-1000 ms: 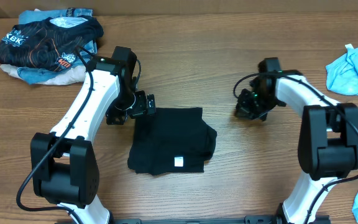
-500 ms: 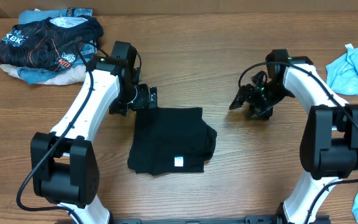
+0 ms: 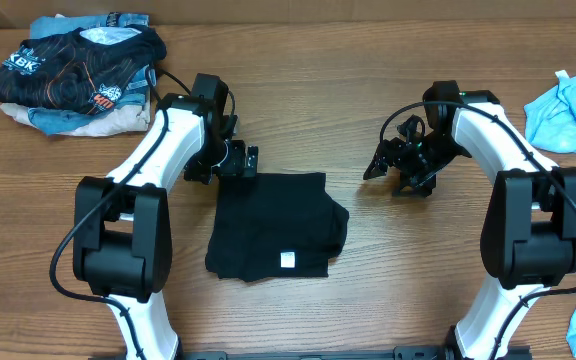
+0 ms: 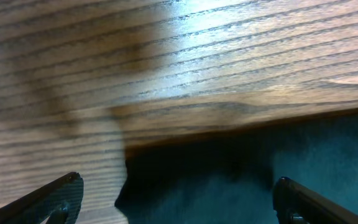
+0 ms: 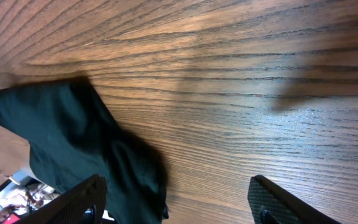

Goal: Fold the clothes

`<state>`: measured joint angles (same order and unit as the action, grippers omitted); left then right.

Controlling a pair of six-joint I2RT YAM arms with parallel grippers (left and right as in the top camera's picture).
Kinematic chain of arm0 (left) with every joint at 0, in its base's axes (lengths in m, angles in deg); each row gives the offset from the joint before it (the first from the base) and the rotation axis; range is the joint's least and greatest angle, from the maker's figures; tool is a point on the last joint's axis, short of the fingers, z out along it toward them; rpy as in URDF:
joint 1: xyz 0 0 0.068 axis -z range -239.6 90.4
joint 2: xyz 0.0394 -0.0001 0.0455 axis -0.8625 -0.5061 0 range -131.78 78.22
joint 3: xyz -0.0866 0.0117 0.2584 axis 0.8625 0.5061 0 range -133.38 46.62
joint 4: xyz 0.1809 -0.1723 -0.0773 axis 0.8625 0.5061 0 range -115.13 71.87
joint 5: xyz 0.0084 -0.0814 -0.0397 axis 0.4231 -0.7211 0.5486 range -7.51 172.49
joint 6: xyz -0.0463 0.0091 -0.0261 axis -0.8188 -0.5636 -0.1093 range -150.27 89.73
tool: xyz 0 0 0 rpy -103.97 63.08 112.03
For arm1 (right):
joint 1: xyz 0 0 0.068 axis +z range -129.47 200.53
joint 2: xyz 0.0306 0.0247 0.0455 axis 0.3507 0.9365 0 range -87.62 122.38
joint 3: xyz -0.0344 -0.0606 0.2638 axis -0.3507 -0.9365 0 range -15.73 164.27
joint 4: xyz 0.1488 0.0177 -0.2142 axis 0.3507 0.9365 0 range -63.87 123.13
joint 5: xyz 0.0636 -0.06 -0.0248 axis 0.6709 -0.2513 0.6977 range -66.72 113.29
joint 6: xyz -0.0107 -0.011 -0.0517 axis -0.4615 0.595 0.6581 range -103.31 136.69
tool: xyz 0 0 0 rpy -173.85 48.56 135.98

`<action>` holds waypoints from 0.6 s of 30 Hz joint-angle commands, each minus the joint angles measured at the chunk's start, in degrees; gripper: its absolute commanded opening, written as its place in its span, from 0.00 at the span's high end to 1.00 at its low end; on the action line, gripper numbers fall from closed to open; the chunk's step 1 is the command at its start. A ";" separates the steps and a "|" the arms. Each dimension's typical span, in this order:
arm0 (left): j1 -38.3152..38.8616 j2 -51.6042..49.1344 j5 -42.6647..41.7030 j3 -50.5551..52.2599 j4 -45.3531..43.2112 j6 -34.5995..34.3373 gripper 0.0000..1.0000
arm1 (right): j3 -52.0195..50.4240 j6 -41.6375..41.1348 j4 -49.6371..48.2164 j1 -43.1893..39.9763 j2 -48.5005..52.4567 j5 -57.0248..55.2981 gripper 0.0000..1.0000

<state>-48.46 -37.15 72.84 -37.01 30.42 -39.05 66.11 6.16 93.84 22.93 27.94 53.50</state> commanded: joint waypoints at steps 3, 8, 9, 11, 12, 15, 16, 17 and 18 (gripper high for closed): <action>-0.35 -1.16 -1.55 -0.42 -1.42 2.27 0.00 | 1.05 1.29 -0.07 0.22 -1.66 0.76 0.23; -0.35 -1.57 -3.54 -0.42 -1.64 3.04 0.00 | 1.03 1.44 -0.04 0.22 -1.66 0.76 0.24; -0.35 -1.84 -3.54 -0.42 -1.68 3.04 0.01 | 1.05 1.44 -0.04 0.22 -1.66 0.76 0.24; -0.35 -2.34 -3.80 -0.42 -1.64 3.04 0.04 | 1.05 1.44 -0.07 0.22 -1.66 0.76 0.24; -0.35 -2.58 -4.02 -0.42 -1.62 3.02 0.07 | 1.05 1.44 -0.04 0.22 -1.66 0.76 0.24; -0.35 -4.33 -5.18 -0.42 -1.62 2.95 0.15 | 1.05 1.42 0.00 0.22 -1.66 0.79 0.26; -0.35 -4.87 -5.27 -0.42 -1.60 2.93 0.16 | 1.05 1.44 0.13 0.22 -1.66 0.79 0.26; -0.35 -5.55 -5.29 -0.42 -1.57 2.95 0.19 | 1.03 1.44 0.24 0.22 -1.66 0.79 0.27; -0.35 -6.16 -5.27 -0.42 -1.53 2.95 0.23 | 1.05 1.44 0.37 0.22 -1.66 0.76 0.28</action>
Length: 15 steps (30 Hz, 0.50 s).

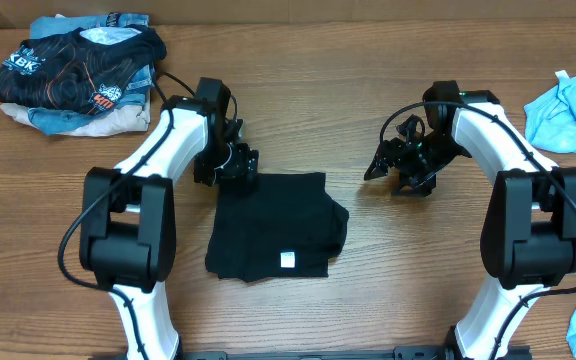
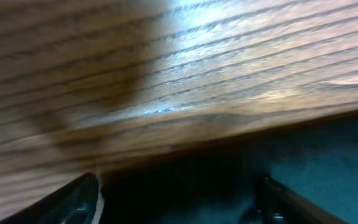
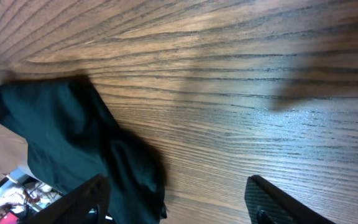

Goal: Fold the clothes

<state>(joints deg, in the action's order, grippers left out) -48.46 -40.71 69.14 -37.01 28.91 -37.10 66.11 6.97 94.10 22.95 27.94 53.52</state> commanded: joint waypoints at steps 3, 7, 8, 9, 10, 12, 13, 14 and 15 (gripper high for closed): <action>-0.35 -3.32 -1.97 -0.42 0.52 0.63 0.44 | 1.05 0.63 0.13 0.20 -1.66 0.76 0.31; -0.35 -3.23 -3.37 -0.44 1.20 -0.72 0.69 | 1.05 0.61 0.11 0.20 -1.66 0.76 0.32; -0.35 -3.23 -3.61 -0.44 1.44 -2.21 0.80 | 1.05 0.61 0.09 0.20 -1.66 0.76 0.33; -0.35 -3.21 -4.13 -0.44 1.55 -3.56 0.87 | 1.05 0.61 0.09 0.20 -1.66 0.76 0.33; -0.35 -3.21 -4.72 -0.44 1.44 -4.76 0.96 | 1.05 0.61 0.09 0.20 -1.66 0.76 0.34; -0.39 -3.21 -5.68 -0.44 0.83 -7.15 0.96 | 1.05 0.61 0.09 0.20 -1.66 0.74 0.34; -0.44 -3.21 -6.19 -0.44 0.24 -8.48 0.96 | 1.05 0.61 0.09 0.20 -1.66 0.74 0.35; -0.48 -3.21 -6.23 -0.44 -0.35 -9.97 0.96 | 1.05 0.61 0.09 0.20 -1.66 0.74 0.36; -0.61 -3.21 -6.21 -0.44 -1.16 -12.31 0.96 | 1.05 0.61 0.11 0.20 -1.66 0.74 0.36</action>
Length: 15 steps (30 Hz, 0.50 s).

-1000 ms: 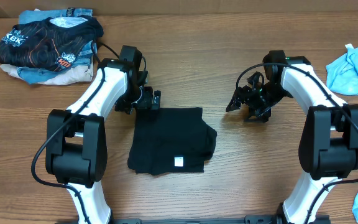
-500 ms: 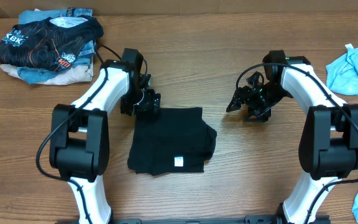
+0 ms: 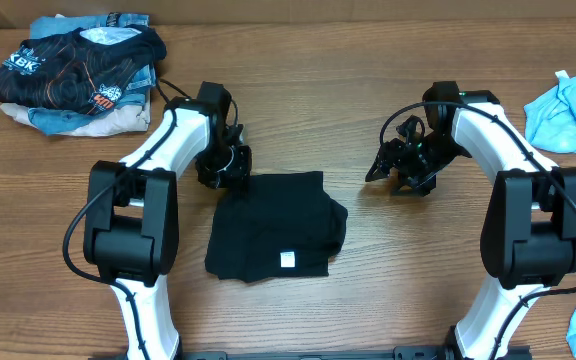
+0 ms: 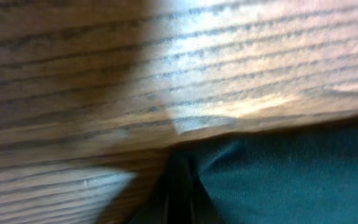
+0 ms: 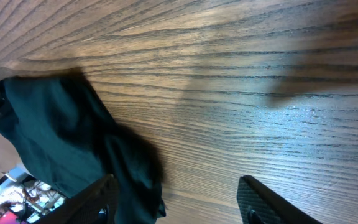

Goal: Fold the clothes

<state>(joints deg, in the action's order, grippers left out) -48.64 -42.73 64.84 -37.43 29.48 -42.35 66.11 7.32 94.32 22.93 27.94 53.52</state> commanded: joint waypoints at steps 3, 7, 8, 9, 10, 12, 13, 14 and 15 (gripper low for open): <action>-1.29 -1.20 -1.84 -0.02 -4.24 -13.00 0.96 | 1.05 0.26 -0.09 0.22 -1.66 0.74 0.37; -5.09 -1.20 -1.42 -0.02 -6.56 -21.03 0.96 | 1.03 0.26 0.02 0.22 -1.66 0.76 0.37; -6.43 -1.20 -1.22 -0.02 -6.97 -22.67 0.96 | 1.05 0.26 0.09 0.22 -1.66 0.74 0.37; -8.26 -1.20 -1.25 -0.02 -7.41 -24.50 0.96 | 1.05 0.28 0.11 0.22 -1.66 0.74 0.37; -10.23 -1.20 -1.25 -0.02 -7.56 -26.38 0.96 | 1.05 0.26 0.11 0.22 -1.66 0.74 0.38; -13.81 -1.20 -1.27 -0.02 -7.54 -29.14 0.96 | 1.05 0.26 0.09 0.22 -1.66 0.74 0.38; -15.93 -1.20 -1.25 -0.02 -7.52 -30.36 0.96 | 1.05 0.26 0.09 0.22 -1.66 0.74 0.38; -17.75 -1.20 -1.25 -0.02 -7.37 -31.54 0.96 | 1.05 0.26 0.09 0.22 -1.66 0.74 0.38; -20.79 -1.20 -1.25 0.00 -6.82 -34.25 0.96 | 1.05 0.26 0.09 0.22 -1.66 0.74 0.38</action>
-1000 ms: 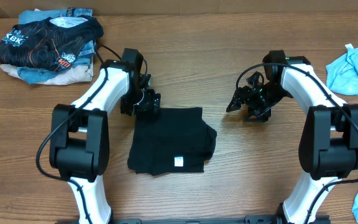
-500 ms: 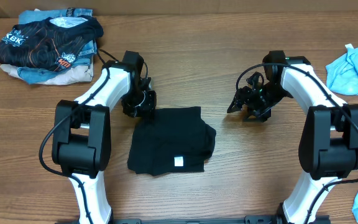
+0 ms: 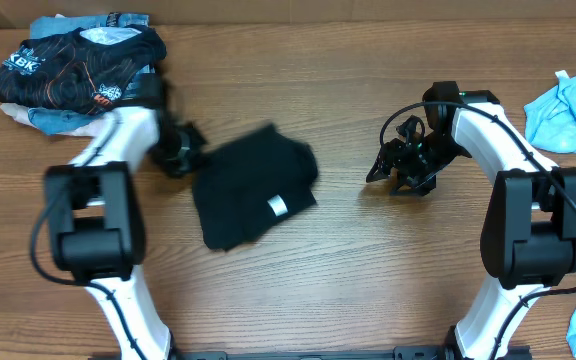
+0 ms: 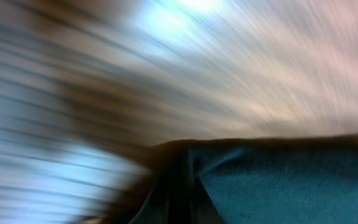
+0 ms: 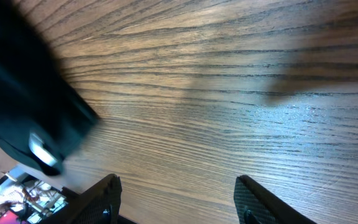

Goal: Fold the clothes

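Note:
A folded black garment (image 3: 253, 185) with a small white tag lies skewed on the wooden table (image 3: 368, 300), left of centre. My left gripper (image 3: 180, 150) is shut on its far left corner. The left wrist view is motion-blurred and shows dark cloth (image 4: 278, 180) pinched in the closed left gripper (image 4: 179, 193). My right gripper (image 3: 398, 172) hovers open over bare wood to the right of the garment, with nothing between its fingers (image 5: 107, 199). In the right wrist view the black garment (image 5: 23, 93) is a blur at the left edge.
A pile of folded clothes (image 3: 78, 70) sits at the far left corner, close to my left arm. A light blue garment (image 3: 573, 105) lies at the right edge, and another blue piece at the near right corner.
My left gripper, shut on the garment's corner, has moved left toward the pile. The black garment has shifted left with it and turned at an angle. The right arm has hardly moved.
First my left gripper stood open at the far left corner of the black garment. Then its fingers were closer around the edge, and then shut on the corner. Now the garment lies further left and rotated. The right gripper stayed open to the right throughout.

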`<state>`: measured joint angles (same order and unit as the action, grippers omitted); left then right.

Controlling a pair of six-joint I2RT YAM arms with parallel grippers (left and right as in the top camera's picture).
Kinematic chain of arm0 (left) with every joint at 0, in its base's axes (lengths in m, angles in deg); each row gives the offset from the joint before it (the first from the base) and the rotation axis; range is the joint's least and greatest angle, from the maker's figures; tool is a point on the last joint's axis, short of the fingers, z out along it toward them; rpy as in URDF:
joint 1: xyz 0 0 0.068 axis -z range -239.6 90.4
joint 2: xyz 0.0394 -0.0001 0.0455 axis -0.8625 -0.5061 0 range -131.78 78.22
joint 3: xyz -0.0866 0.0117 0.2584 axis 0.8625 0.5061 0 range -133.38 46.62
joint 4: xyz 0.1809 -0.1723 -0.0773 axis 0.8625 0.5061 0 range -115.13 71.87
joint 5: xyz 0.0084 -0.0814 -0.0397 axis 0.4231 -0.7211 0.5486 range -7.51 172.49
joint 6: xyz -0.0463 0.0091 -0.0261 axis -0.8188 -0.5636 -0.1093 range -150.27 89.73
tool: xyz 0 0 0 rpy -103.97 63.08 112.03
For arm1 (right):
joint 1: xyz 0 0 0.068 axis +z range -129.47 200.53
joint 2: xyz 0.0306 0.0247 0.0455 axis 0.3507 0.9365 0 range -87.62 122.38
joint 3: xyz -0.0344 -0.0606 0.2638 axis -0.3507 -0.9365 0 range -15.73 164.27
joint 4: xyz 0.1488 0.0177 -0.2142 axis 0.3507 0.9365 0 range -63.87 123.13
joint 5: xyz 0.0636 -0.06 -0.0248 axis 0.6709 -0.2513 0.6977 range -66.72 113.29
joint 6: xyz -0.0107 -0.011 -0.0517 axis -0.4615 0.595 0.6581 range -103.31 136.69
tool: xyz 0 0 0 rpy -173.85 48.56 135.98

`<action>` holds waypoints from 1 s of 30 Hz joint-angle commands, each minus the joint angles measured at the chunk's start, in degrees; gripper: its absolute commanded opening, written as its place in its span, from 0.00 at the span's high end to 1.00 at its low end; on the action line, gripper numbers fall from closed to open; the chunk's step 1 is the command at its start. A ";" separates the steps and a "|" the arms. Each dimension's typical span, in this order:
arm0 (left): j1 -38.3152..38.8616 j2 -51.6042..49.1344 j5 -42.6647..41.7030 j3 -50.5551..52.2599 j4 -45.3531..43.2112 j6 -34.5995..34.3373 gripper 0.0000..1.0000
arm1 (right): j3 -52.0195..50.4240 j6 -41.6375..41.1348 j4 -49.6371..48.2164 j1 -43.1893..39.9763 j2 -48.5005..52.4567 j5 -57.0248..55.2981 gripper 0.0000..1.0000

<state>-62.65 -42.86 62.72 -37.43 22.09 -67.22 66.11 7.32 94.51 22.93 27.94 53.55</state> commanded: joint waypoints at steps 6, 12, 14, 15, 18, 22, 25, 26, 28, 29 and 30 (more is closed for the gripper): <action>-16.90 -1.03 -1.64 -0.02 1.14 -17.16 0.96 | 1.05 0.26 0.55 0.22 -1.66 0.74 0.38; -19.67 -1.01 -11.52 -0.20 -2.86 -11.13 0.88 | 1.05 0.24 0.28 0.22 -1.66 0.79 0.37; -19.10 -1.01 -12.81 -0.20 -1.79 -9.97 0.81 | 1.05 0.26 0.28 0.22 -1.66 0.96 0.37; -18.60 -1.01 -13.33 -0.20 -0.87 -9.22 0.79 | 1.05 0.24 0.28 0.22 -1.66 0.94 0.37; -16.94 -0.83 -13.03 -0.20 2.45 -8.24 0.77 | 1.05 0.24 0.33 0.22 -1.66 0.96 0.37; -13.77 -0.72 -14.16 -0.17 7.50 -10.21 0.83 | 1.05 0.24 0.31 0.22 -1.66 0.98 0.37; -9.81 -0.72 -17.64 -0.17 8.15 -10.56 0.87 | 1.05 0.24 0.04 0.22 -1.66 1.36 0.38; -7.54 -0.72 -18.29 -0.17 7.63 -11.34 0.86 | 1.05 0.24 -0.17 0.22 -1.66 2.08 0.37; -4.17 -0.72 -18.08 -0.17 4.79 -11.52 0.84 | 1.05 0.24 -0.35 0.22 -1.66 2.67 0.37; -2.93 -0.72 -17.86 -0.17 3.63 -11.56 0.82 | 1.05 0.24 -0.33 0.22 -1.66 2.69 0.38; -1.49 -0.72 -17.75 -0.20 2.43 -11.91 0.81 | 1.05 0.24 -0.31 0.22 -1.66 2.69 0.38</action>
<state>-68.83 -42.94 47.88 -37.41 26.68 -78.17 66.11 7.30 94.47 22.93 27.94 54.57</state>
